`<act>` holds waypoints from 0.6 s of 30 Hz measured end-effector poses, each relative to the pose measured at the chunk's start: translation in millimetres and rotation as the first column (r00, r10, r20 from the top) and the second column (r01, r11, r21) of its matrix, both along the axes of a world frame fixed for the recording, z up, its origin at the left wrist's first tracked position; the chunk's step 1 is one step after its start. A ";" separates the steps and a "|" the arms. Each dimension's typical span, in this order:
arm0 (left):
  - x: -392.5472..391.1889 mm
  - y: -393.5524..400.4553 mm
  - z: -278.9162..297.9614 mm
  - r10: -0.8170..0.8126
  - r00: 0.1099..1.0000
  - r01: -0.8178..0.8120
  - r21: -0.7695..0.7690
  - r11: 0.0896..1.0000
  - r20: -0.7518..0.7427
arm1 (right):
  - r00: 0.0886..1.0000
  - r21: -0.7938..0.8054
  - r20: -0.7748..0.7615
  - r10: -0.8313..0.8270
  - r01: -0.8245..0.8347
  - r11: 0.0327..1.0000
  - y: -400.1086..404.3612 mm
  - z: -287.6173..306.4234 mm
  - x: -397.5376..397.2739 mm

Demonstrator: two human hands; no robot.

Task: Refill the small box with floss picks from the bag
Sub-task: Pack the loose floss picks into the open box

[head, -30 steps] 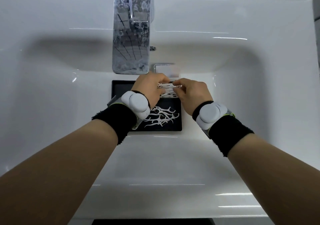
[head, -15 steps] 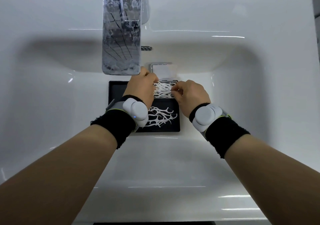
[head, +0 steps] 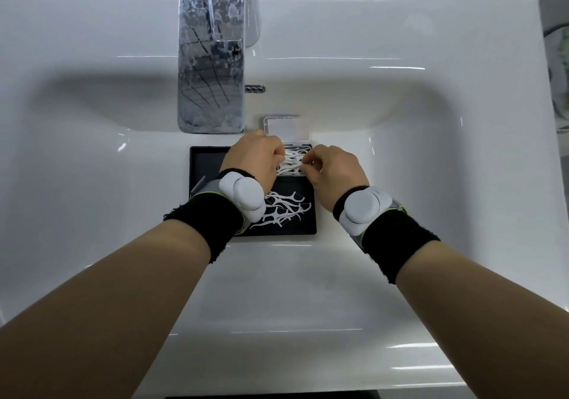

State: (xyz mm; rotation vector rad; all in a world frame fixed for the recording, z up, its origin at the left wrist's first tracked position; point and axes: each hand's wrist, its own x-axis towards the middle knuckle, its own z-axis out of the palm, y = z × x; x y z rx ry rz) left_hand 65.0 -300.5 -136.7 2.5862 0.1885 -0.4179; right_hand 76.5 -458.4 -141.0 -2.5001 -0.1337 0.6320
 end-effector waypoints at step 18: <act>-2.3 5.9 -5.4 0.103 0.994 -0.099 -0.101 0.990 0.037 | 0.998 0.039 -0.011 -0.062 0.062 0.997 -1.6 5.1 -4.3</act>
